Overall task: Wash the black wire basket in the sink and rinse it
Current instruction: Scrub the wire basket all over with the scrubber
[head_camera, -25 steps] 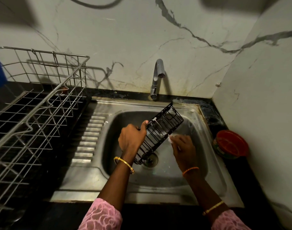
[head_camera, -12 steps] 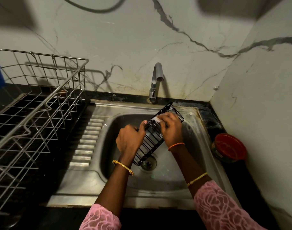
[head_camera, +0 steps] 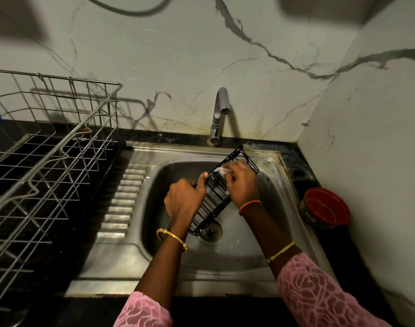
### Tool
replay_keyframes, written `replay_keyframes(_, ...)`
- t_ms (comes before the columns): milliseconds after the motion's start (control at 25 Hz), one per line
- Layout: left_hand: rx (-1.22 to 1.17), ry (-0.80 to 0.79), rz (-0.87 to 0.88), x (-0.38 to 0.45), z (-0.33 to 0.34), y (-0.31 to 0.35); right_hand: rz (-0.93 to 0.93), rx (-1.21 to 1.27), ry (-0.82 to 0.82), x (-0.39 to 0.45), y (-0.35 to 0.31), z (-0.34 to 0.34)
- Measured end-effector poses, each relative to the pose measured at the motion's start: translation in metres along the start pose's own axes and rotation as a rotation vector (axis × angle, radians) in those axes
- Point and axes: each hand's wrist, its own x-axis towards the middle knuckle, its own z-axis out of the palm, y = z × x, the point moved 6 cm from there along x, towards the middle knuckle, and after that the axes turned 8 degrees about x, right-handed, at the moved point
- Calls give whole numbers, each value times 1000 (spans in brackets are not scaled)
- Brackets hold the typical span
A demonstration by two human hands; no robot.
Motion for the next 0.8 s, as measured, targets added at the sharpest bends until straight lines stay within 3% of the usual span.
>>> replay_keyframes(200, 22, 4, -42, 4, -3, -9, -18, 37, -8, -16, 9, 3)
replay_keyframes(400, 55, -21, -37, 4, 5, -14, 158, 133, 19, -51, 33, -14)
replay_keyframes(560, 38, -48, -45, 2, 4, -8, 24, 189, 109, -28, 5, -11)
replay_keyframes(720, 56, -15, -30, -4, -3, 2, -180, 132, -64, -6, -28, 15)
replay_keyframes(800, 62, 2, -52, -3, -7, -2, -106, 70, -1, 17, -9, 5)
